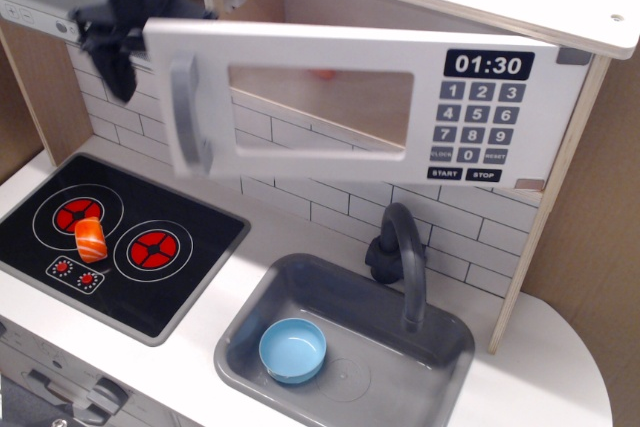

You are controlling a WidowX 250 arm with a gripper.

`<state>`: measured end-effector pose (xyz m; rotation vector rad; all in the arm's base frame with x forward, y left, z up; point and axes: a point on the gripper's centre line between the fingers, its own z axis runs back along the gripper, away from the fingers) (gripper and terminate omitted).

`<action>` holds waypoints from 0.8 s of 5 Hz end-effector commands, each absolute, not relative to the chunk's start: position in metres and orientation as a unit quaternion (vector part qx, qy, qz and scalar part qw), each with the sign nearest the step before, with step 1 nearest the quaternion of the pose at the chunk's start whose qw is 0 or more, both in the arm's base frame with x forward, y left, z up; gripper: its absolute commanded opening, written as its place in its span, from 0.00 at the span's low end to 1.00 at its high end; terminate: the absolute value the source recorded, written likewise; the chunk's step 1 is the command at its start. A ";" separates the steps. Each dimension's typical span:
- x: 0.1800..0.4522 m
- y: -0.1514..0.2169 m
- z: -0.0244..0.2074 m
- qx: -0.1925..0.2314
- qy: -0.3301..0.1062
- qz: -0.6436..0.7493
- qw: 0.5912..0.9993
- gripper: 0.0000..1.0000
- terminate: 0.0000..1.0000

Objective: Open microwave

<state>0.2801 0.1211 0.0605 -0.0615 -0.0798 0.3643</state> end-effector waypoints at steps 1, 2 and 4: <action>0.253 0.090 0.080 -0.071 -0.054 0.134 0.987 1.00 0.00; 0.230 0.066 0.076 -0.083 -0.032 0.104 0.991 1.00 0.00; 0.195 0.008 0.066 -0.105 -0.032 0.082 0.991 1.00 0.00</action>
